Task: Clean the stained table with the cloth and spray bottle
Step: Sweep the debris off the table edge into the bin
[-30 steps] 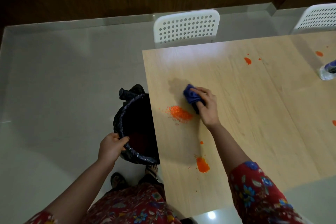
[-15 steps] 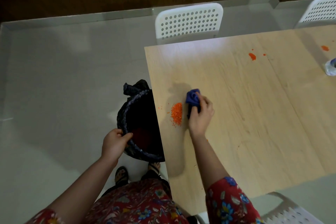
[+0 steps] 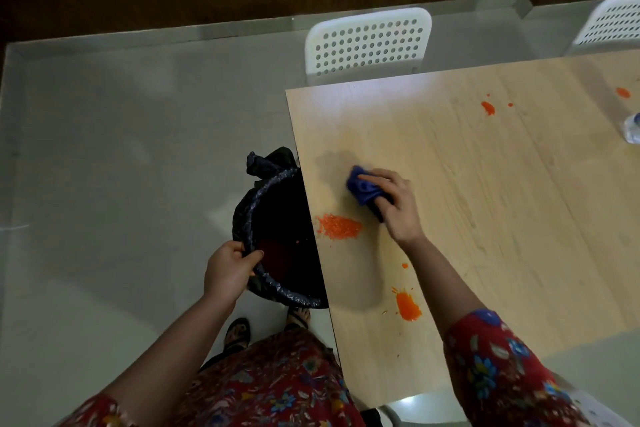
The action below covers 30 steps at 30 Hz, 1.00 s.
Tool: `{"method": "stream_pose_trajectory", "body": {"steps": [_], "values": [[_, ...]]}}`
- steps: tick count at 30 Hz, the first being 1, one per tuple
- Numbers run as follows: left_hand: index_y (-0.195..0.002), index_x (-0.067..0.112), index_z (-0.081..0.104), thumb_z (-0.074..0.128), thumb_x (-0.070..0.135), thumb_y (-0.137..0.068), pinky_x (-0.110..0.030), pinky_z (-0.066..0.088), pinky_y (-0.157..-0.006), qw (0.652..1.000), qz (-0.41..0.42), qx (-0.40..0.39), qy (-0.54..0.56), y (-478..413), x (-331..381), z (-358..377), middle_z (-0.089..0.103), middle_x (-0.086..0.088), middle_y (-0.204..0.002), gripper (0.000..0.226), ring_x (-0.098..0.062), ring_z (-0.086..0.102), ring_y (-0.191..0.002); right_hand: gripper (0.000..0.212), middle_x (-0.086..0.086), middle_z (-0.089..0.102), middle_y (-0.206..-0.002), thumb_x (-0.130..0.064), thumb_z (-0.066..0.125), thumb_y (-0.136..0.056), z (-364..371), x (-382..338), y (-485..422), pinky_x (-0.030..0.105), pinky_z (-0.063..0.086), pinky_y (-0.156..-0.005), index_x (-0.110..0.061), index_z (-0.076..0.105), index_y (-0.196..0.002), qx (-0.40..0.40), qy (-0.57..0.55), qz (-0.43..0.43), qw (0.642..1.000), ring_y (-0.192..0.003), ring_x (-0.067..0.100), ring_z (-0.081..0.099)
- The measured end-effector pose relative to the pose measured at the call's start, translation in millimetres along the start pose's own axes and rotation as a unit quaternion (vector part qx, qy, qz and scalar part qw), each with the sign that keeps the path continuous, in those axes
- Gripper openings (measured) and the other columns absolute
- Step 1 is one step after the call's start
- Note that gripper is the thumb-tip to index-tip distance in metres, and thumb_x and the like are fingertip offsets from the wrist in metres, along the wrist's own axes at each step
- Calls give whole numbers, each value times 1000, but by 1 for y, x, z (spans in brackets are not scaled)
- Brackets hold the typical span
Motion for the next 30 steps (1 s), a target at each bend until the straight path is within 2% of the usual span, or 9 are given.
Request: {"method": "stream_pose_trajectory", "body": {"steps": [3, 6, 10, 13, 16, 20, 24, 27, 30], "values": [[-80, 6, 66, 68, 21, -87, -48, 53, -73, 1000, -1, -4, -4, -1, -5, -5, 70, -11, -73, 16, -28, 68, -70, 42, 4, 52, -132, -11, 48, -87, -6, 26, 36, 17, 21, -95, -23, 63, -125, 95, 38, 170, 980, -116, 32, 43], [-78, 5, 66, 68, 21, -88, -53, 51, -74, 1000, 2, -1, -7, 0, -5, -8, 68, -17, -75, 19, -36, 65, -74, 50, 11, 50, -132, -15, 47, -81, 31, 0, 59, 14, 20, -88, -20, 61, -128, 122, 65, 157, 978, -109, 33, 46], [-79, 4, 65, 67, 23, -88, -49, 49, -68, 1000, 5, -7, -4, 1, -5, -13, 66, -20, -75, 21, -38, 63, -75, 45, 5, 47, -135, -8, 51, -90, 79, -40, 74, 18, 24, -92, -23, 56, -132, 150, 12, 188, 970, -111, 22, 39], [-82, 2, 65, 67, 21, -88, -48, 49, -68, 1000, 7, -12, -7, 1, -7, -16, 67, -21, -77, 21, -38, 64, -76, 45, 5, 49, -133, -10, 48, -88, 61, -34, 70, 5, 20, -93, -17, 58, -131, 197, -48, 185, 962, -110, 13, 36], [-85, -1, 64, 67, 21, -89, -45, 47, -65, 1000, 10, -16, -6, 3, -7, -18, 66, -22, -79, 22, -39, 63, -76, 45, 4, 52, -133, -19, 45, -84, 37, -17, 41, 3, 19, -92, -17, 62, -126, 131, -1, 139, 982, -113, 23, 43], [-82, 7, 65, 68, 23, -88, -53, 51, -74, 999, 11, -19, -23, 2, -9, -16, 68, -18, -79, 18, -37, 65, -74, 51, 3, 56, -129, -32, 41, -79, 64, -26, 13, 28, 29, -90, -24, 64, -124, -37, 87, 25, 995, -112, 32, 51], [-81, 9, 67, 69, 24, -87, -52, 52, -75, 1000, 8, -16, -19, -1, -11, -18, 69, -14, -75, 15, -33, 66, -72, 49, -1, 56, -131, -20, 45, -79, 86, -49, 34, 38, 34, -96, -25, 63, -124, -114, 63, -62, 989, -113, 27, 49], [-82, 10, 67, 68, 23, -87, -49, 53, -74, 1000, 10, -21, -19, 1, -11, -19, 69, -13, -76, 15, -32, 66, -74, 48, 0, 58, -129, -8, 50, -77, 51, -39, 36, 24, 29, -99, -19, 65, -121, 8, 0, -26, 1000, -117, 18, 48], [-82, 7, 66, 67, 21, -88, -43, 50, -69, 1000, 13, -18, -20, 5, -10, -23, 68, -13, -76, 15, -31, 65, -75, 42, 1, 56, -128, -12, 49, -82, 22, -12, 52, 13, 26, -94, -17, 65, -121, 114, 19, 126, 985, -114, 19, 44]]}}
Point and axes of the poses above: each hand's wrist, its own y-axis away from the middle knuckle, its own z-axis out of the palm, x = y × z, the point moved 6 cm from there along -y, towards the middle knuckle
